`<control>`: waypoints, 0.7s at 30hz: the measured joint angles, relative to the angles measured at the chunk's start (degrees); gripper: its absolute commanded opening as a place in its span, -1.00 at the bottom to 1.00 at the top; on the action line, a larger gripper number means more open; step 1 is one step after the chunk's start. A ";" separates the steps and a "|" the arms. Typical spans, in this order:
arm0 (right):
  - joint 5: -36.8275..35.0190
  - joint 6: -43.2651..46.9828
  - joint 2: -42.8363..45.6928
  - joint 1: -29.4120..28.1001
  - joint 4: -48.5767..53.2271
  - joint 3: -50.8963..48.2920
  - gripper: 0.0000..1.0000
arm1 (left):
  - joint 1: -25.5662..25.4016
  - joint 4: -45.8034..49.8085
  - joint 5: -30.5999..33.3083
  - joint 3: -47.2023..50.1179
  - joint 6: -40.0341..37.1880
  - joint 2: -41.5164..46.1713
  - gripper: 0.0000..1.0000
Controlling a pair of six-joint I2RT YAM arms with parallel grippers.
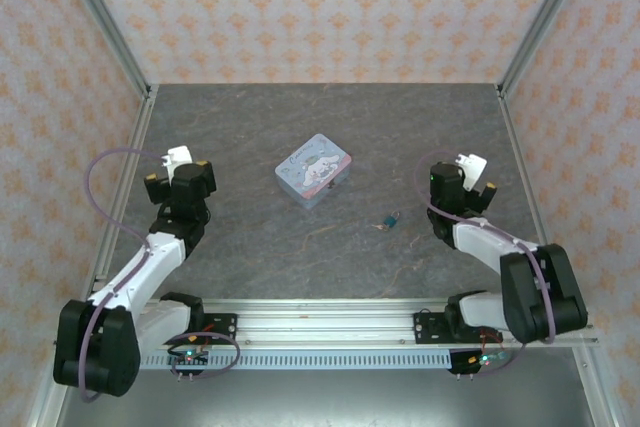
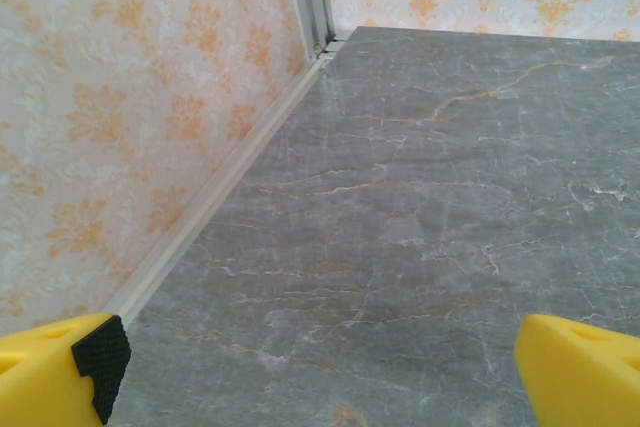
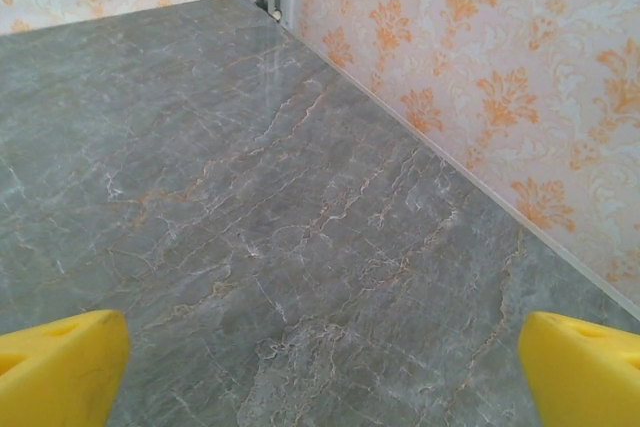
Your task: Unlock the padlock with the key
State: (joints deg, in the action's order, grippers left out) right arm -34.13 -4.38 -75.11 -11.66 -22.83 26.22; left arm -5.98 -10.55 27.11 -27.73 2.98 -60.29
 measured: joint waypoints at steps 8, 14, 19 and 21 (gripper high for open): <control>7.78 6.88 -4.92 0.94 -16.94 -4.57 0.99 | 0.13 -16.90 -5.27 4.68 -0.09 -14.95 0.99; 15.67 8.17 -9.79 4.33 -25.90 -7.63 0.99 | 0.90 -28.17 -9.88 5.31 -0.39 -22.05 0.99; 19.91 7.93 -12.74 6.32 -27.02 -6.27 0.99 | 1.27 -30.45 -13.46 5.33 -1.57 -25.64 0.99; 22.27 7.30 -12.96 7.80 -25.55 -4.57 0.99 | 1.55 -30.58 -14.88 5.20 -1.60 -25.64 0.99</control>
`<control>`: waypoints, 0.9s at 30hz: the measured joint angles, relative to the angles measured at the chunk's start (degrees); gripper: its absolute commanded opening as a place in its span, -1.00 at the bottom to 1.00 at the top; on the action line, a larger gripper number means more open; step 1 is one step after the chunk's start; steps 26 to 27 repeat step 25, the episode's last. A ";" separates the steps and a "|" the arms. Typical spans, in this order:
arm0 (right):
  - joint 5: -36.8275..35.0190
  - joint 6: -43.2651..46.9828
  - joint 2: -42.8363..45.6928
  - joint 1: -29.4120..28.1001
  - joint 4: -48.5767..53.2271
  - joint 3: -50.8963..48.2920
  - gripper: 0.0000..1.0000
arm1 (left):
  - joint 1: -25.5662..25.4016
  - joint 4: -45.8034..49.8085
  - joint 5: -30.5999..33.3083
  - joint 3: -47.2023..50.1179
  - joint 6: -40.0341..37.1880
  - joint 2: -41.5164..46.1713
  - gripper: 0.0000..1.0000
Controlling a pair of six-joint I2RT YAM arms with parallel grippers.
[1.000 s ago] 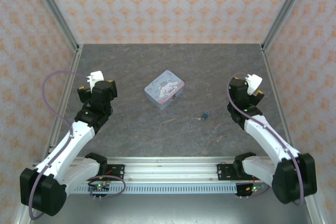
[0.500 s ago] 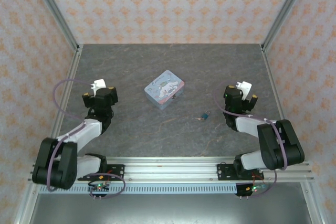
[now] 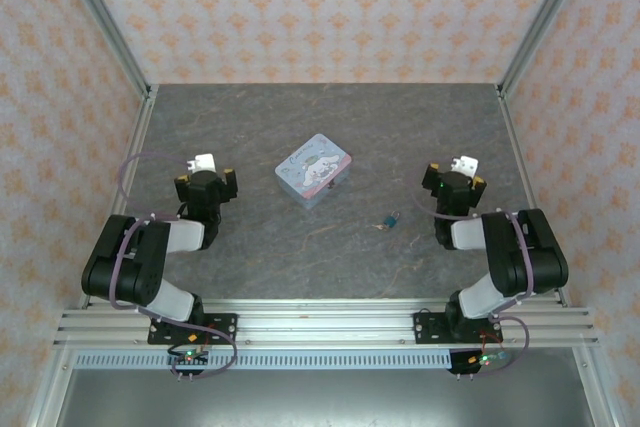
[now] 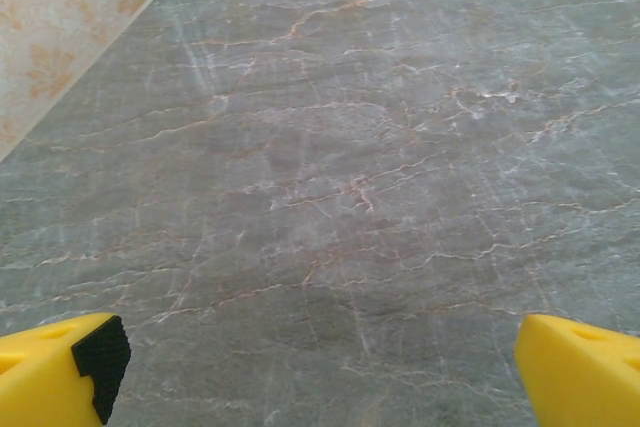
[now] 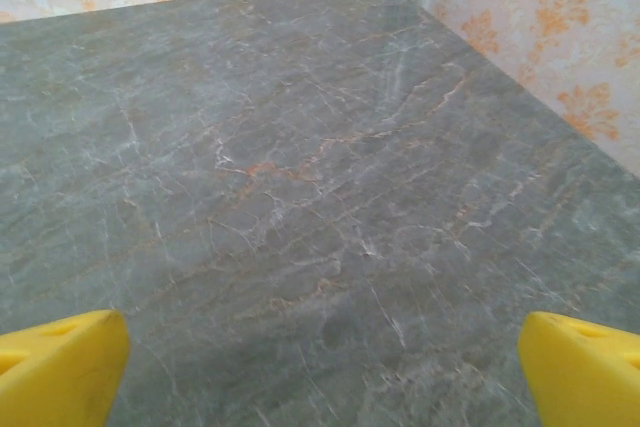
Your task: Unlock the padlock with the key
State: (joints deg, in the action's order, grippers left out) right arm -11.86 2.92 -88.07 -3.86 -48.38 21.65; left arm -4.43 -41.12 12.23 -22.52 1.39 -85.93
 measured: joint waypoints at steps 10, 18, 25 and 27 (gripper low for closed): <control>4.26 -0.70 0.04 1.66 0.87 0.96 0.98 | 0.68 -0.35 -1.86 -0.42 0.00 0.00 0.99; 7.28 -0.26 0.04 1.66 1.42 0.96 0.98 | 0.70 -0.35 -2.03 -0.42 0.00 0.00 0.99; 8.70 -0.24 0.04 1.66 2.54 1.20 0.98 | 0.74 -0.35 -2.60 -0.46 0.00 0.00 0.99; 8.70 -0.24 0.04 1.66 2.54 1.20 0.98 | 0.74 -0.35 -2.60 -0.46 0.00 0.00 0.99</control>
